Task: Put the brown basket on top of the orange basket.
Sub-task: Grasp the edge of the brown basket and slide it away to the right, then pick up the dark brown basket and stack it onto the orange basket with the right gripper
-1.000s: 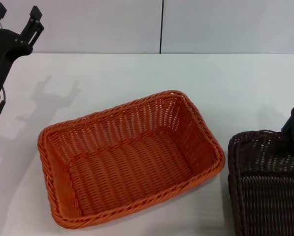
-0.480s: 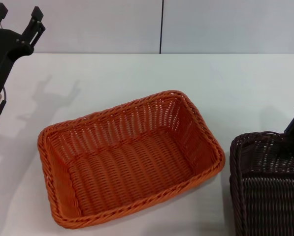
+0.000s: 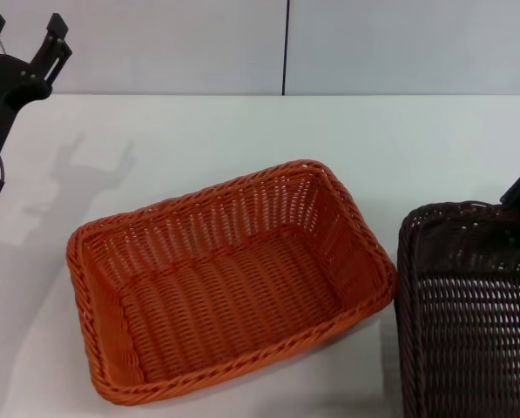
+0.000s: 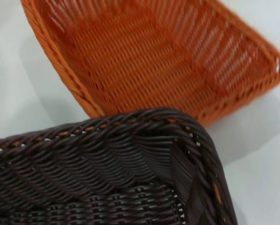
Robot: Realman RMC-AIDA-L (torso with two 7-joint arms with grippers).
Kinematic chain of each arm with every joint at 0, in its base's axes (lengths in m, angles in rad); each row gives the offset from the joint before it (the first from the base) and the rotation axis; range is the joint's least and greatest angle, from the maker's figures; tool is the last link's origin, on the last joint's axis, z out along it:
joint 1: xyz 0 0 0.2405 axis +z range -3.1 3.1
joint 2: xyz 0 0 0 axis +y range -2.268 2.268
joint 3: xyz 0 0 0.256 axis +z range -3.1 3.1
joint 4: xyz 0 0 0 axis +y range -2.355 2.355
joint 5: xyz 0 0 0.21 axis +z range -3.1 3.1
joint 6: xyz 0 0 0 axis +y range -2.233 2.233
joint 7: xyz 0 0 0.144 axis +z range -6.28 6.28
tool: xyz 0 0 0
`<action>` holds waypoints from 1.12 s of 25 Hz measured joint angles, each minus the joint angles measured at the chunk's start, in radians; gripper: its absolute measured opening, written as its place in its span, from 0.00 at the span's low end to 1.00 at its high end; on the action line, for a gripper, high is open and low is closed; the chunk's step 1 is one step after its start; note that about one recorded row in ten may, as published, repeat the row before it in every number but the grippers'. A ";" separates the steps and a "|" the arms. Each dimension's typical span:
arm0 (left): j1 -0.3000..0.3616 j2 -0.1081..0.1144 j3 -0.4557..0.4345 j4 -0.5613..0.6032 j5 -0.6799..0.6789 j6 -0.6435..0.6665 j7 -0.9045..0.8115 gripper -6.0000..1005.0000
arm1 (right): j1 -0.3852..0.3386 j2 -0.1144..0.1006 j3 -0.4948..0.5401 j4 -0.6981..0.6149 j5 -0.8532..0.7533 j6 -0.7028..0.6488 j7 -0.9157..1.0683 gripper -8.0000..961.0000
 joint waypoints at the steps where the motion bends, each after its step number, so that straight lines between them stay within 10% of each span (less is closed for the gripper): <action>1: 0.000 0.000 0.000 0.000 0.000 0.000 0.000 0.84 | 0.000 0.000 0.000 0.000 0.000 0.000 0.000 0.16; 28: -0.006 0.004 -0.091 -0.027 0.000 -0.022 0.001 0.84 | -0.023 -0.028 0.093 -0.179 0.466 -0.328 -0.016 0.15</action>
